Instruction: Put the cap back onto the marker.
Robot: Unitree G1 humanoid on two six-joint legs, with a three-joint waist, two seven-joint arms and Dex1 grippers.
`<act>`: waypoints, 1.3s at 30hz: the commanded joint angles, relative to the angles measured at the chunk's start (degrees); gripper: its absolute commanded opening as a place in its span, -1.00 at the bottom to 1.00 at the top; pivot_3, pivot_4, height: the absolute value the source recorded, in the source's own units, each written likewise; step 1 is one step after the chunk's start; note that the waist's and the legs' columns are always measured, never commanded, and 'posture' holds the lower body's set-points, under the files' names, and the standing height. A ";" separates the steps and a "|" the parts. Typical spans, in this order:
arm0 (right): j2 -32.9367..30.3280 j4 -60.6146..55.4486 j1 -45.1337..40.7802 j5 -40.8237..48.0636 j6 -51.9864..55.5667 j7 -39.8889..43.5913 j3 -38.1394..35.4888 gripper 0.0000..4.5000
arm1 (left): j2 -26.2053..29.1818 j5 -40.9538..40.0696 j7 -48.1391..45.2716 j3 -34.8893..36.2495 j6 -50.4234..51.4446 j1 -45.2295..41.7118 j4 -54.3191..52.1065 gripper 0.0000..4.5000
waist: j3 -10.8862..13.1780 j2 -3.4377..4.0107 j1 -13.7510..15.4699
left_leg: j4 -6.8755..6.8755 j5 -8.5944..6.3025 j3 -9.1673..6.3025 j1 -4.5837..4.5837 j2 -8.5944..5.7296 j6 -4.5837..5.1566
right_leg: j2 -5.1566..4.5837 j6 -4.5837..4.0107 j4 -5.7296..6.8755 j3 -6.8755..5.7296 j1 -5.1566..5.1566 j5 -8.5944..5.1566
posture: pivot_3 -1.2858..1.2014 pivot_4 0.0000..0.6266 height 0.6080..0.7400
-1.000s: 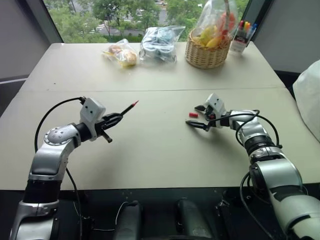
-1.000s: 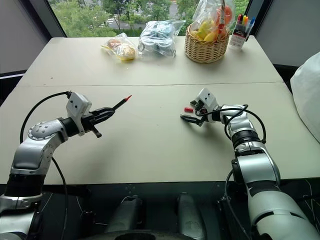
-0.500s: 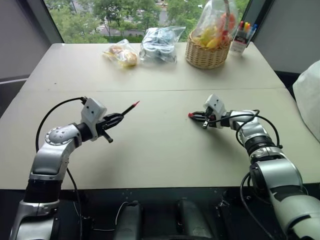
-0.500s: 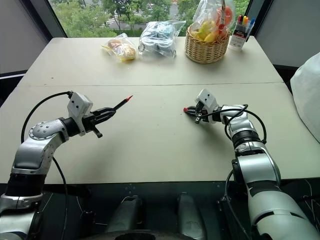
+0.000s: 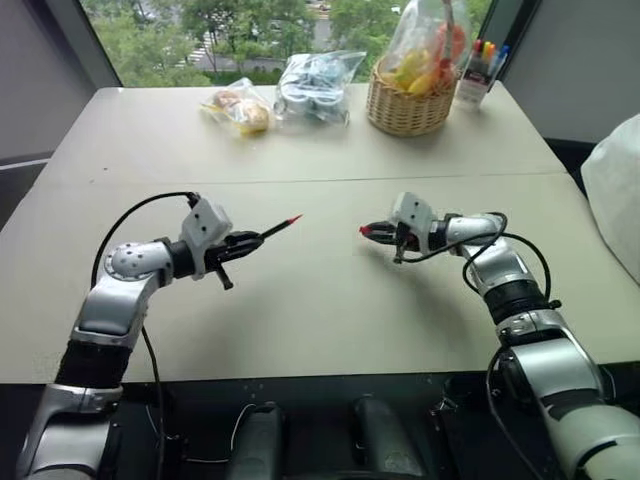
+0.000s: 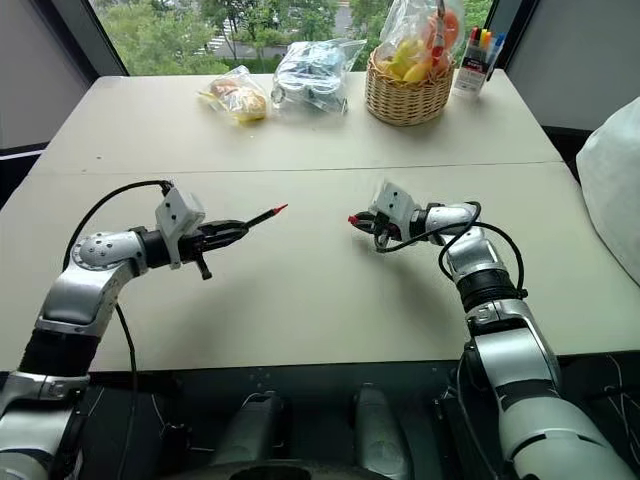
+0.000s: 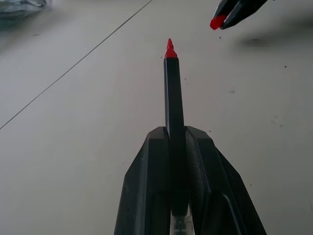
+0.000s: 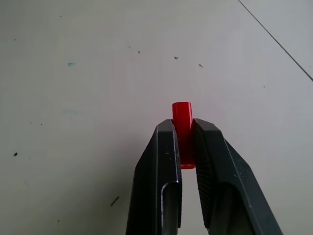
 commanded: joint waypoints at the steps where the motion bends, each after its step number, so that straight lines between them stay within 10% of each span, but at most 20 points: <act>1: -0.18 -8.46 0.49 0.30 2.11 0.89 1.14 -0.97 | 0.59 1.89 -3.84 -1.84 -6.37 -2.58 3.53 -1.00 | 0.00 0.00 0.13 | 0.00 0.00 0.01 0.00 0.00 0.00 | 0.00 0.00 0.00 0.00 0.00 0.00 | 0.03 -0.52 1.00; 39: -1.30 -15.19 -0.27 -1.05 3.98 1.32 4.95 -0.97 | -1.91 2.59 -8.66 -3.83 -13.44 -7.41 9.04 -1.00 | 0.00 0.00 0.19 | 0.01 0.00 0.01 -0.06 0.00 0.01 | 0.00 0.00 0.00 -0.01 -0.03 0.00 | 0.03 -0.52 1.00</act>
